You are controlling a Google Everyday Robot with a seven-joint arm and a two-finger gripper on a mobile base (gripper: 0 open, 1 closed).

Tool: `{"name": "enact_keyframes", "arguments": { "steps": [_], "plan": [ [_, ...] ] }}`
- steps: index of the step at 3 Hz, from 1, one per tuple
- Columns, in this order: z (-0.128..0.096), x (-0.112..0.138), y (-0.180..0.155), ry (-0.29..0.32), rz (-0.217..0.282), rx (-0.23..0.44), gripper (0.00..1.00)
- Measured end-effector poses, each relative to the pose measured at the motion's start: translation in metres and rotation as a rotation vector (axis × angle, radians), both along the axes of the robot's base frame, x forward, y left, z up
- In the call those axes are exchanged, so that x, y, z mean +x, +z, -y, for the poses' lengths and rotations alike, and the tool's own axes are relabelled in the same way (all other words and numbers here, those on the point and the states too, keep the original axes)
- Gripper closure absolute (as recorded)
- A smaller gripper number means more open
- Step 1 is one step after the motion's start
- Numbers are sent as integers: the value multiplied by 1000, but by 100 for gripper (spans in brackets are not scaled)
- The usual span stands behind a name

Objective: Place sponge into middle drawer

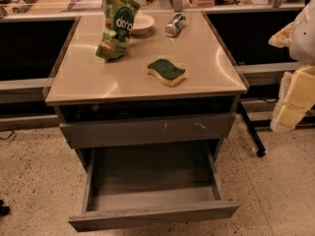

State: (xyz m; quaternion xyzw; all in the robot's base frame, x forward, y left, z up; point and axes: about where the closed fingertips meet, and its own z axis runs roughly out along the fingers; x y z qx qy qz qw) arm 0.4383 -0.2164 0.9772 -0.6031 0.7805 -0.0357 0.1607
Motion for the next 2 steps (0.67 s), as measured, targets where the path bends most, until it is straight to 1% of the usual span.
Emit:
{"name": "enact_keyframes", "arguments": {
  "steps": [1,2],
  "plan": [
    [0,0,0,0,0,0,0],
    [-2,8,-1,-7,15,15,0]
  ]
}}
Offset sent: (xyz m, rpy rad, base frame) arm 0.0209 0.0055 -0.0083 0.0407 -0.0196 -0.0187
